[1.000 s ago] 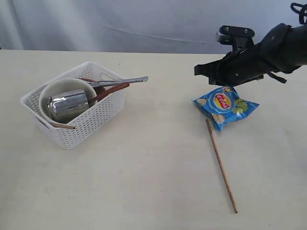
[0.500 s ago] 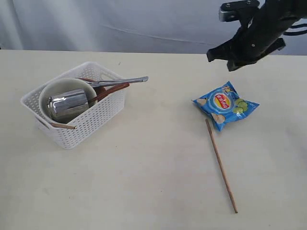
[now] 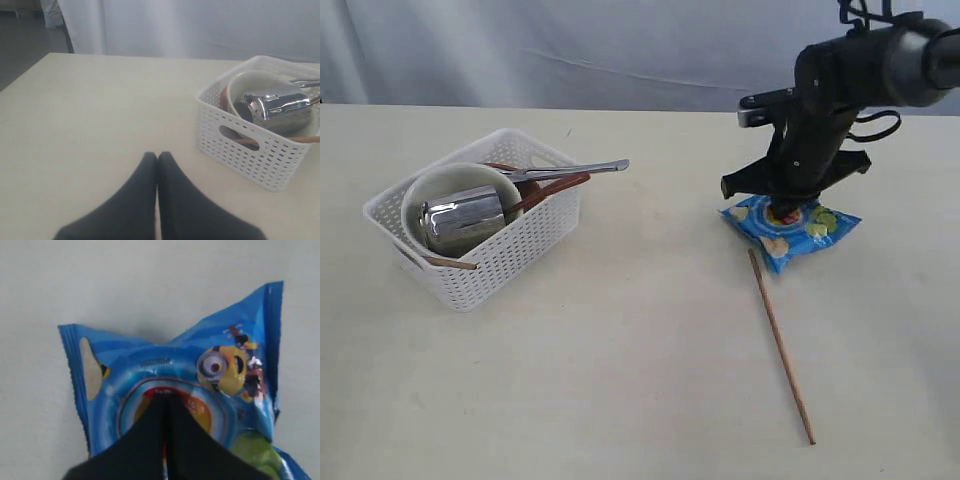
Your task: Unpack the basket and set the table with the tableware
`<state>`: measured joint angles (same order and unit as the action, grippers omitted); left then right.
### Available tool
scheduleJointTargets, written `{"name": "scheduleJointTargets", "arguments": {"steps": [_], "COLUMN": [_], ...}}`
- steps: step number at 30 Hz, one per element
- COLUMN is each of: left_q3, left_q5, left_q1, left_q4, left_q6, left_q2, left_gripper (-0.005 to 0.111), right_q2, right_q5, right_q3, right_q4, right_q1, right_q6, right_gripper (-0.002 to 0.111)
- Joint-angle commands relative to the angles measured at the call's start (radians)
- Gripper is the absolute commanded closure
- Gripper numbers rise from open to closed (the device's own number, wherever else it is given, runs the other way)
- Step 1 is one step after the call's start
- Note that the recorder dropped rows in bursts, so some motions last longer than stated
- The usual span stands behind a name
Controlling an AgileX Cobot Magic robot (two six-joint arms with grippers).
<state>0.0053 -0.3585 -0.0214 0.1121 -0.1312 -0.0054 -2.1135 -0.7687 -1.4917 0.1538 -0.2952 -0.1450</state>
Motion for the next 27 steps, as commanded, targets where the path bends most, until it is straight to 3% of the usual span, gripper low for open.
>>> {"name": "scheduleJointTargets", "arguments": {"steps": [1,6,10,15,20,24,27], "left_q3": [-0.005,-0.005,-0.005,-0.005,-0.005,-0.005,-0.005], "left_q5": [0.009,0.009,0.009,0.009,0.009,0.009,0.009], "left_q1": [0.005,0.005,0.005,0.005,0.005,0.005,0.005], "left_q4": [-0.008,-0.008,-0.008,-0.008,-0.008,-0.008,-0.008], "left_q6": [0.004,0.004,0.004,0.004,0.004,0.004,0.004], "left_q2": [0.005,0.005,0.005,0.005,0.005,0.005,0.005], "left_gripper": [0.107,0.107,0.107,0.107,0.107,0.107,0.107], "right_q2": [0.000,0.165,0.273,0.235,0.183,0.142,0.119], "right_q5": [0.006,0.009,0.042,0.169,0.300,0.342,0.386], "right_q3": [-0.007,-0.007,-0.007,-0.007,-0.007,-0.007,-0.007], "right_q4": [0.009,-0.031,-0.178,-0.268,-0.364,-0.439,-0.444], "right_q1": [0.000,-0.009,-0.105,-0.278,-0.306,-0.300,-0.300], "right_q6": [-0.018,0.023,0.185,0.299,0.299,0.231,0.102], "right_gripper": [0.109,0.109,0.109,0.108,0.106,0.050,0.043]}}
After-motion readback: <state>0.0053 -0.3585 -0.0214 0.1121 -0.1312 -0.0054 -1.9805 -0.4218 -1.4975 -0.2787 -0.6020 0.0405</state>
